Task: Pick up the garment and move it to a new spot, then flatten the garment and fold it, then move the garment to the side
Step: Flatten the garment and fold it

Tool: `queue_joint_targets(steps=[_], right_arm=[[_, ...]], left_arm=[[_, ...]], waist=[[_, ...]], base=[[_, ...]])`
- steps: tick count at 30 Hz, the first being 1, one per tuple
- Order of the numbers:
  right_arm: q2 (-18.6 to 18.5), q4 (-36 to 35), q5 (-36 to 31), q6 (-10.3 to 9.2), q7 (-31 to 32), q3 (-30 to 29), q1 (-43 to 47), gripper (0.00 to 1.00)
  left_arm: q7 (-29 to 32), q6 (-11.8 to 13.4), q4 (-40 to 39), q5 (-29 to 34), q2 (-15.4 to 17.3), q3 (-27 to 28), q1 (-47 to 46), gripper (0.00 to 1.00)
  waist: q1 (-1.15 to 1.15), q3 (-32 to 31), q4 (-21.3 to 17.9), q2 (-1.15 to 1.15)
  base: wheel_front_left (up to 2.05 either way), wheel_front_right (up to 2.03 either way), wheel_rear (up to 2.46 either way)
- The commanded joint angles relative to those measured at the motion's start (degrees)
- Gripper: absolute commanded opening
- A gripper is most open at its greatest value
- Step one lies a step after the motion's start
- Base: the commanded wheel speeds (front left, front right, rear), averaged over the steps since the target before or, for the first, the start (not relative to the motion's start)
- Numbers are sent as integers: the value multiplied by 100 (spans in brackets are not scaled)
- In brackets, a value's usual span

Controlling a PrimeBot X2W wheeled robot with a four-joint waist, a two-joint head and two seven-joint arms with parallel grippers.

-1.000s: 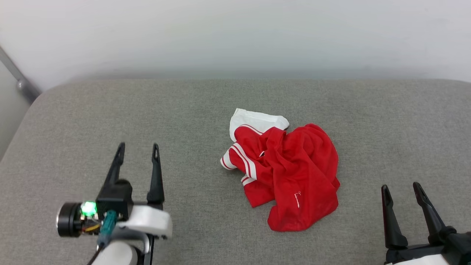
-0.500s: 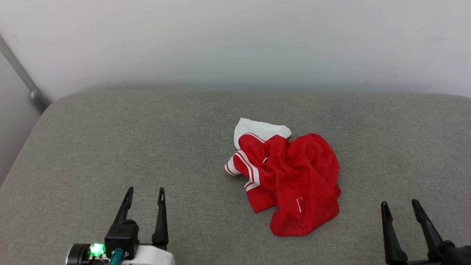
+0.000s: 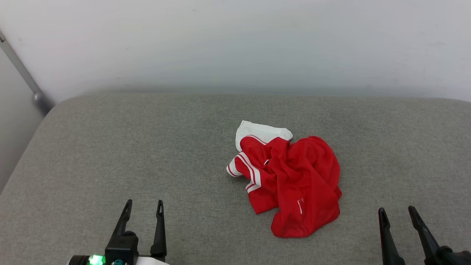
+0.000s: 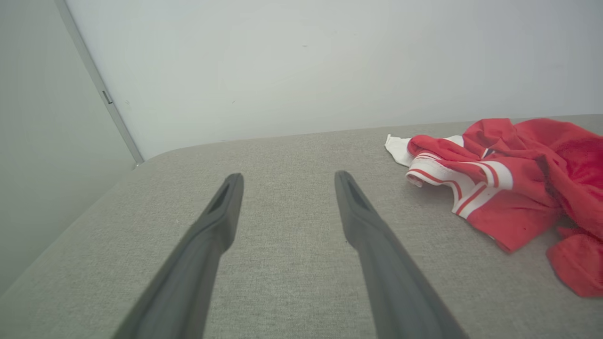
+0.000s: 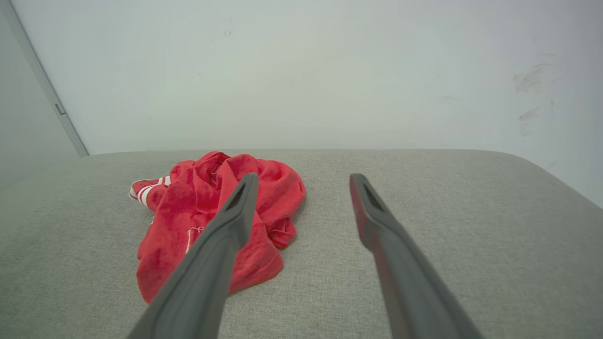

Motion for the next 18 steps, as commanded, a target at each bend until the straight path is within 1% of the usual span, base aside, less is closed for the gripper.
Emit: queue_joint_targets(steps=[1, 10, 18], right_arm=[[8, 2, 9, -4, -11, 11, 92, 100], [8, 13, 25, -4, -11, 33, 91, 100], [8, -97, 30, -4, -11, -37, -55, 100]], left_arm=[[-14, -99, 14, 125, -85, 112, 76, 100], [-15, -296, 30, 328, -242, 310, 111, 100], [-15, -406, 30, 435, -360, 450, 114, 100]], waist=[[0, -2, 1, -1], [0, 14, -4, -1], [0, 8, -2, -1]], base=[[0, 0, 0], [0, 0, 0], [0, 0, 0]])
